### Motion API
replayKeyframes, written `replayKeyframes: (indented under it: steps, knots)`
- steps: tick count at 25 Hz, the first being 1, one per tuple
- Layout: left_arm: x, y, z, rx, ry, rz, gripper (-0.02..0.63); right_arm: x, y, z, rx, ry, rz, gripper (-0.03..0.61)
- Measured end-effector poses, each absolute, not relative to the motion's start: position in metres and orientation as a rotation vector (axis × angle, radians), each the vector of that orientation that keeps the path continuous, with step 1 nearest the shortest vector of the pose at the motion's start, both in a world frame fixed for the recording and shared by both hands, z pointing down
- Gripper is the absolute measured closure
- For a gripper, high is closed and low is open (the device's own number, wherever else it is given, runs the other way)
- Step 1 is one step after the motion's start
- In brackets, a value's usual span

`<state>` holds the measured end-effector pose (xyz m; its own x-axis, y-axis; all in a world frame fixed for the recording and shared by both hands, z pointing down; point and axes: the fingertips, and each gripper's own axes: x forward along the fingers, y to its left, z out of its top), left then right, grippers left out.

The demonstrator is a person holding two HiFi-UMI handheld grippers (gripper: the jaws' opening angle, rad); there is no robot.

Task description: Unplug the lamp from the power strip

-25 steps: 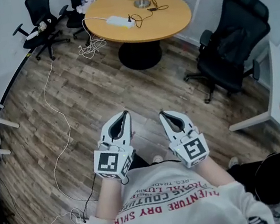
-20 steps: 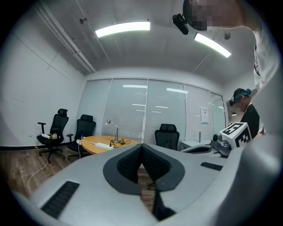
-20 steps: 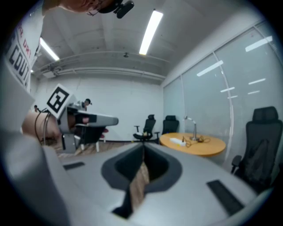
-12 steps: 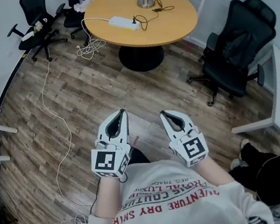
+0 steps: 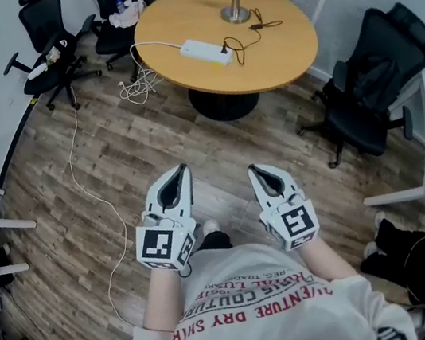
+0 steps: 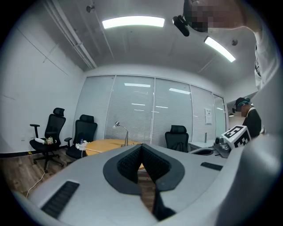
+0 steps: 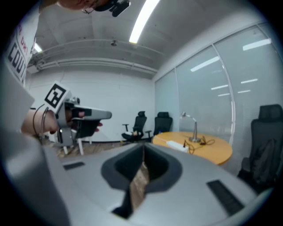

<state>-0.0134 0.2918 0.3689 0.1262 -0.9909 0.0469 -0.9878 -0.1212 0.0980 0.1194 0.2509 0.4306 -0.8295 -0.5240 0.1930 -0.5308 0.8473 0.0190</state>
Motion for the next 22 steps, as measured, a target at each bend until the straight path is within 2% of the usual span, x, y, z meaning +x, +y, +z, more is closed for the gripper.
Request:
replayKeyframes:
  steps: [8, 22]
  knots:
    - [-0.092, 0.246, 0.371, 2.316, -1.922, -0.029, 0.584, 0.046, 0.206, 0.425, 0.917, -2.787, 0.076, 0.549]
    - [-0.154, 0.134, 0.401, 2.296, -1.902, -0.016, 0.584, -0.021, 0.086, 0.448, 0.892, -2.740, 0.077, 0.548]
